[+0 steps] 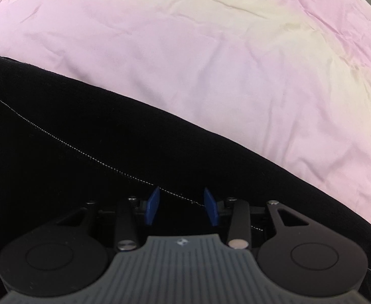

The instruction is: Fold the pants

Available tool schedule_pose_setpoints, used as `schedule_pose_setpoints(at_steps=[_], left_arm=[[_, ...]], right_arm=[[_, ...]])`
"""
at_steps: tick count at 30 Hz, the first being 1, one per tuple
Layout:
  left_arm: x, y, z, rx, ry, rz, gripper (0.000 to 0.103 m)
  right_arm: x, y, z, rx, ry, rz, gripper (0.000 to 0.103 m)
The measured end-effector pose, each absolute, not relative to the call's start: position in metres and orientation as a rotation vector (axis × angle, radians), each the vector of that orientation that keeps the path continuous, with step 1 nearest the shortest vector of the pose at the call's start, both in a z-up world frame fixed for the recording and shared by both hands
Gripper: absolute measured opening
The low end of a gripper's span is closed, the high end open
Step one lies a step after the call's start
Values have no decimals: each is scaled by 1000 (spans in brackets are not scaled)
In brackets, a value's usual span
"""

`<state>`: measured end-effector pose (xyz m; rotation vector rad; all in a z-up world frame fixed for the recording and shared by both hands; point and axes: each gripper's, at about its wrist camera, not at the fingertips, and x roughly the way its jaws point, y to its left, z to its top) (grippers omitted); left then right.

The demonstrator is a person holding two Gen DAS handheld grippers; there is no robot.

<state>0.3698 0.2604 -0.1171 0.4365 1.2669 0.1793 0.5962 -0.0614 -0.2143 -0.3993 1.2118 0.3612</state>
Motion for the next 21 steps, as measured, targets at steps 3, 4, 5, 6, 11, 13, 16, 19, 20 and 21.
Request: schedule_pose_setpoints(at_steps=[3,4,5,6,11,13,16,19,20,21], left_arm=[[358,250,-99,427,1256,174,72],[353,245,-93,426,1252,166,72],[348,239,-86,425,1246,157,72],[344,232,-79,421,1240,151,72],[329,198,-52,352,1207,126,73],[322,184,-47,322,1197,103,73],[314,160,-47,272,1175,60,73],[309,136,-56,193,1157,11,73],[308,128,-62,171,1153,-2,73],[308,122,-69,151,1152,-9,73]], right_arm=[[591,-79,-204,-403,1182,343,42],[587,-86,-198,-395,1174,335,43],[583,-96,-192,-386,1168,326,46],[579,-108,-186,-379,1163,313,48],[556,-172,-165,-354,1156,216,54],[544,-199,-161,-319,1162,175,58],[530,-247,-159,-263,1182,114,61],[514,-286,-161,-178,1205,51,61],[510,-302,-162,-141,1210,34,61],[505,-316,-165,-102,1214,15,61]])
